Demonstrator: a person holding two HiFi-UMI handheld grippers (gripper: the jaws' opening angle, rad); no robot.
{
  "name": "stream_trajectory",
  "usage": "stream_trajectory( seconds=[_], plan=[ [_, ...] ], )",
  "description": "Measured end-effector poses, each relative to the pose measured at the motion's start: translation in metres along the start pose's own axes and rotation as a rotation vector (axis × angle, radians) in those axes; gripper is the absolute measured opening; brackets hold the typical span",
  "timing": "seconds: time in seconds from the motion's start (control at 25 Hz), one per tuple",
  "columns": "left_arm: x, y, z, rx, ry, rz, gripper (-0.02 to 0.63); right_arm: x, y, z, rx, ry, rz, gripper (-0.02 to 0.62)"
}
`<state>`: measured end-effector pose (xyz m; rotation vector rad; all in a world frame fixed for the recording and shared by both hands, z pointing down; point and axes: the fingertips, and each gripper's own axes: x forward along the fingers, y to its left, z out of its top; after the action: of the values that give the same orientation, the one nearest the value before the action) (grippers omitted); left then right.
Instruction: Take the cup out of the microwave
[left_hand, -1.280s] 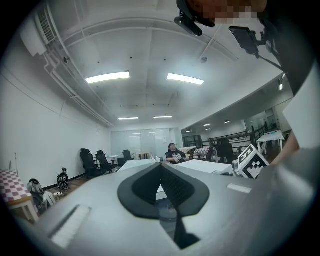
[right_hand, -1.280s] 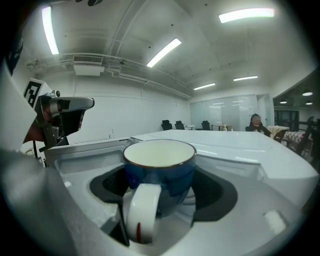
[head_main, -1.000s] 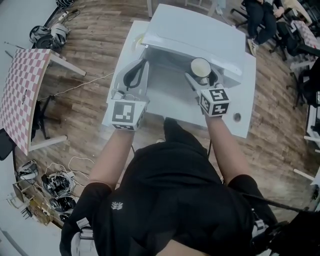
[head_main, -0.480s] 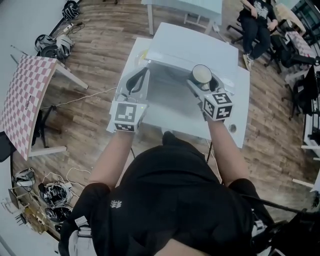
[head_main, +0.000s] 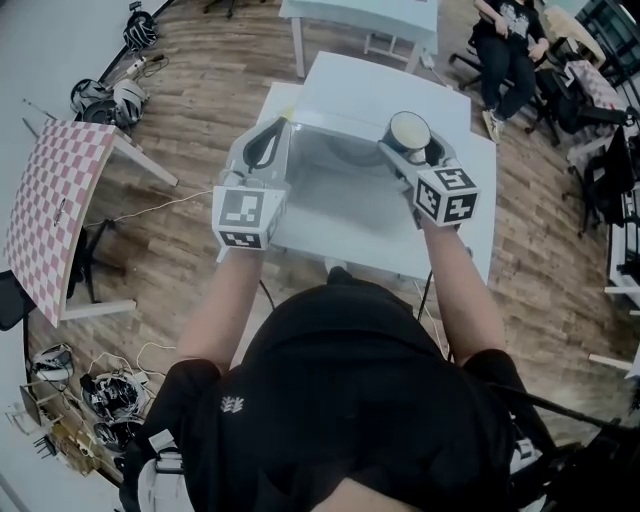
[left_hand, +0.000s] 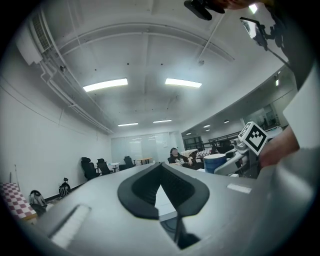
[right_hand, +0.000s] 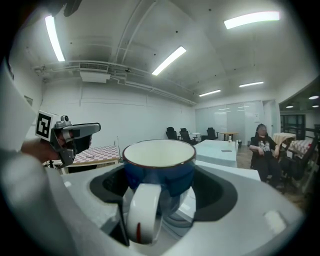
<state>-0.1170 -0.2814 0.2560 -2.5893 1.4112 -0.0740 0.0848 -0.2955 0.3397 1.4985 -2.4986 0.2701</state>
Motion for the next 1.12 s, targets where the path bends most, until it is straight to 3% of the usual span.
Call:
stream_trajectory(
  seconds=[0.24,0.48,1.12],
  plan=[
    [0.003,0.005,0.019,0.013,-0.033,0.007,0.006,-0.007,-0.007,0.015,-0.005,-0.014,-0.014,0.388],
    [0.002,0.003,0.016,-0.020,-0.025,0.009,0.006,-0.011,-0.016,0.008,0.022,-0.013,-0.036,0.388],
    [-0.003,0.004,0.033,-0.014,-0.078,0.007,0.007,-0.008,-0.013,0.013,0.014,-0.037,-0.031,0.388]
  ],
)
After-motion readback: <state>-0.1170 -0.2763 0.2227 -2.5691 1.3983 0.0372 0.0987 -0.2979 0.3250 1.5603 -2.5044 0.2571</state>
